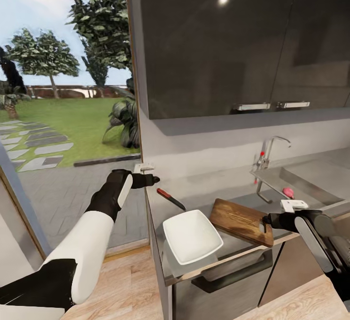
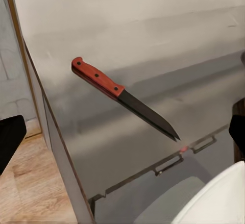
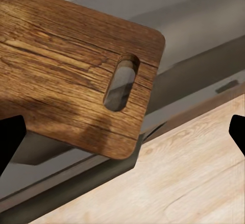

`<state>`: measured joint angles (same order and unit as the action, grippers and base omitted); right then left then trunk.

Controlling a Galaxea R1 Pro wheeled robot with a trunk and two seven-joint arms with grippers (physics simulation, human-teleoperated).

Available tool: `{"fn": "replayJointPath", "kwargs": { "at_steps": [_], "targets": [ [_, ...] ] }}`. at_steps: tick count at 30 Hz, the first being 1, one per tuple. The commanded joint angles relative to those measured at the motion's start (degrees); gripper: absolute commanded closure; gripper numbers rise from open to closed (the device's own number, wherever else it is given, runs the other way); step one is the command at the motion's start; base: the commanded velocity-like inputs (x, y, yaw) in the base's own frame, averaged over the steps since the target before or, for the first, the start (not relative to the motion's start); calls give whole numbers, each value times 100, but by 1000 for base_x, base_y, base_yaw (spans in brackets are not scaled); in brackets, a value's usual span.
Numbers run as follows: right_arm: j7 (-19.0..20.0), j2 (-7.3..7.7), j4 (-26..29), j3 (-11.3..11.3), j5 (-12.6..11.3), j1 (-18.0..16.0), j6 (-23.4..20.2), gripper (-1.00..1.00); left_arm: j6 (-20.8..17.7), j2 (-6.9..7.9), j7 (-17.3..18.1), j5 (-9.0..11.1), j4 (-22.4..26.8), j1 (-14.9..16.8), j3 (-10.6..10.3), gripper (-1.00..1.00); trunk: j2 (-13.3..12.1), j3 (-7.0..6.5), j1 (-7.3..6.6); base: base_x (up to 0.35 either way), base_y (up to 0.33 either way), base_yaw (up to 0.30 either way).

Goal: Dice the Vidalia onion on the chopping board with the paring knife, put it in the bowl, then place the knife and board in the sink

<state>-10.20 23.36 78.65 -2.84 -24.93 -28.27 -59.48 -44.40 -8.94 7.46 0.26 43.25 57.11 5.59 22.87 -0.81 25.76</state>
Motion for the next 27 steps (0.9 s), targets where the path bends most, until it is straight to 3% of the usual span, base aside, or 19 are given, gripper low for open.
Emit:
{"fn": "replayJointPath", "kwargs": {
  "at_steps": [1,8,21,27],
  "targets": [
    [-62,-18,3,-13,-54,-3,-15,-100,-49,-6,19,0,5,2,30,-100,5,3,3,0,0,0],
    [-318,-198,2,-15,-48,-3,-34,-100,-122,-5,19,0,8,2,30,-100,5,3,3,0,0,0],
    [-487,-241,1,-15,-47,-3,-41,-100,-161,-3,19,2,8,2,30,-100,5,3,3,0,0,0],
    [-497,-350,1,-15,-47,-3,-44,-100,-341,-3,19,4,14,2,36,-100,5,3,3,0,0,0]
  ]
}}
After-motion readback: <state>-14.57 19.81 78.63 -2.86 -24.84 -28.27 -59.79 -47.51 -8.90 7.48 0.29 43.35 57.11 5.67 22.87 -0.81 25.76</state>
